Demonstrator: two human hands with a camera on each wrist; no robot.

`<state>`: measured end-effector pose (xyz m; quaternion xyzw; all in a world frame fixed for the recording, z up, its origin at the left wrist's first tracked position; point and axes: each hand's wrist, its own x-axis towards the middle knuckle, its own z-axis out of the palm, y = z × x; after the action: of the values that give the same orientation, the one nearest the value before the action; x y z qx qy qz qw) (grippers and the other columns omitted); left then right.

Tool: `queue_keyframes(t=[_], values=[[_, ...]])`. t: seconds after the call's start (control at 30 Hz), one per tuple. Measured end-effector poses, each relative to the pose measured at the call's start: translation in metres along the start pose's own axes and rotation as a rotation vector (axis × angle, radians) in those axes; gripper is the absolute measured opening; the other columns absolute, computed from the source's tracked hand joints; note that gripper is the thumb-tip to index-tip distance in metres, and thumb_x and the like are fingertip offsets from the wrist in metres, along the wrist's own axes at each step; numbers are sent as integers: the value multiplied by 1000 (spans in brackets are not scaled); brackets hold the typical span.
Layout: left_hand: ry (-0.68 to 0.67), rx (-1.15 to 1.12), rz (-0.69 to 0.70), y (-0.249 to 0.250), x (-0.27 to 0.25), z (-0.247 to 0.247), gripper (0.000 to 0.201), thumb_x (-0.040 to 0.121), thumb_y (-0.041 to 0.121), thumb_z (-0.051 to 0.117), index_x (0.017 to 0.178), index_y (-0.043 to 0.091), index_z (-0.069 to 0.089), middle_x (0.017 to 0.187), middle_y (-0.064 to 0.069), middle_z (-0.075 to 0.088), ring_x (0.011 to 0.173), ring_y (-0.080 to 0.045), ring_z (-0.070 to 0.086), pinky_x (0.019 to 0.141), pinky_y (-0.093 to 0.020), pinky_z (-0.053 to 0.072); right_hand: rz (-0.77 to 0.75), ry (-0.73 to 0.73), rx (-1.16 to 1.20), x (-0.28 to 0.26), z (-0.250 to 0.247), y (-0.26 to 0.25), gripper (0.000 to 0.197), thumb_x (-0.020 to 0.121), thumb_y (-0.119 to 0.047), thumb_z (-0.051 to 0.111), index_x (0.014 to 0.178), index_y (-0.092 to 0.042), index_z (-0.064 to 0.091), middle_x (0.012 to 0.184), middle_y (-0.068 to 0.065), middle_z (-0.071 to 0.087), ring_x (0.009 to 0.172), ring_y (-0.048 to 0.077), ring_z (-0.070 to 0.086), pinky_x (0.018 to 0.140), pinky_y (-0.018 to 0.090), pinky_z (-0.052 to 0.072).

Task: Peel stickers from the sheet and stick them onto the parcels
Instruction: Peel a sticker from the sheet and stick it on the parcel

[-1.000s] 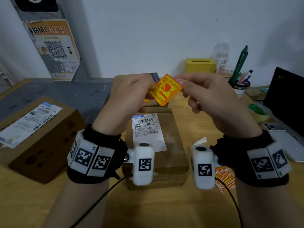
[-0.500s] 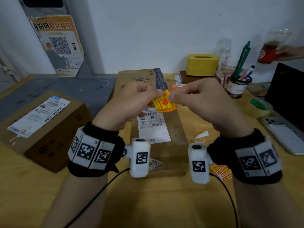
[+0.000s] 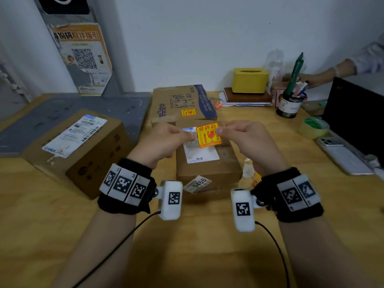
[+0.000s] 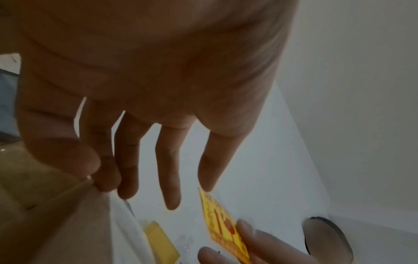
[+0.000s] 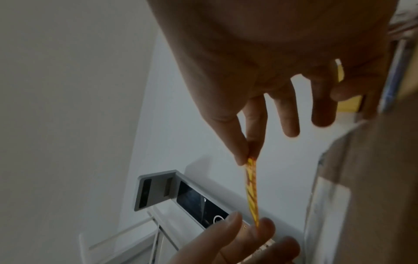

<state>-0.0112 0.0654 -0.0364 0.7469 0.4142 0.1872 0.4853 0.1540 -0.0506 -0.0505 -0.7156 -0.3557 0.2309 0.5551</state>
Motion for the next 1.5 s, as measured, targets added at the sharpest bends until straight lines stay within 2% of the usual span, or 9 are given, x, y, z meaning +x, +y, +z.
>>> queue_keyframes(t=[0.1, 0.17, 0.27, 0.37, 0.43, 0.57, 0.73, 1.3, 1.5], values=[[38, -34, 0, -5, -5, 2, 20, 90, 40, 70, 96, 24, 79, 105, 4, 72, 99, -10, 58, 71, -29, 43, 53, -31, 91, -4, 7, 6, 19, 89, -32, 77, 96, -16, 82, 99, -26, 60, 94, -6, 56, 61, 16, 46], [45, -70, 6, -8, -5, 3, 17, 90, 36, 71, 97, 23, 78, 94, 13, 69, 90, 1, 54, 69, -25, 42, 71, -44, 100, -5, 13, 10, 13, 87, -33, 78, 91, -21, 83, 121, -13, 64, 110, 5, 61, 81, 26, 54], [49, -96, 10, -14, -5, 5, 16, 90, 33, 71, 100, 21, 78, 89, 19, 65, 85, 5, 51, 71, -26, 40, 99, -11, 14, -8, 20, 12, 13, 78, -43, 82, 81, -30, 83, 144, -6, 57, 129, 20, 54, 106, 50, 47], [57, -119, 25, -21, -4, 8, 13, 90, 30, 72, 95, 19, 78, 91, 16, 68, 88, 3, 56, 67, -19, 39, 109, 18, -91, -7, 25, 14, 15, 69, -54, 81, 75, -40, 82, 142, -11, 57, 135, 22, 47, 111, 54, 40], [73, -123, 53, -23, -3, 10, 13, 89, 26, 73, 93, 15, 79, 105, 11, 68, 101, -3, 57, 70, -17, 37, 97, 30, -171, -5, 26, 17, 11, 69, -54, 82, 69, -43, 80, 143, -12, 55, 139, 25, 40, 112, 55, 36], [142, -27, 61, -28, 2, 12, 18, 84, 27, 78, 96, 13, 81, 148, 7, 44, 130, -8, 41, 95, -26, 26, 85, 32, -272, -4, 25, 18, 13, 75, -47, 84, 78, -35, 80, 143, -12, 52, 140, 23, 31, 108, 41, 30], [131, 7, 27, -34, 8, 16, 15, 79, 31, 82, 84, 17, 80, 162, 8, 32, 147, -16, 31, 118, -43, 25, 98, 14, -334, -5, 23, 19, 9, 78, -45, 82, 79, -37, 78, 149, -12, 46, 140, 24, 23, 102, 39, 25], [66, -9, 44, -36, 9, 20, 15, 87, 21, 75, 93, 9, 81, 161, 3, 35, 147, -12, 30, 100, -24, 24, 98, 17, -388, -4, 22, 22, 13, 78, -47, 82, 75, -37, 75, 151, -12, 45, 142, 24, 23, 109, 43, 26], [67, -39, 56, -38, 10, 21, 13, 87, 19, 75, 90, 8, 80, 157, 2, 42, 145, -11, 34, 101, -23, 28, 95, 22, -380, -4, 22, 23, 13, 76, -46, 83, 75, -35, 76, 151, -12, 45, 142, 25, 24, 113, 47, 27]])
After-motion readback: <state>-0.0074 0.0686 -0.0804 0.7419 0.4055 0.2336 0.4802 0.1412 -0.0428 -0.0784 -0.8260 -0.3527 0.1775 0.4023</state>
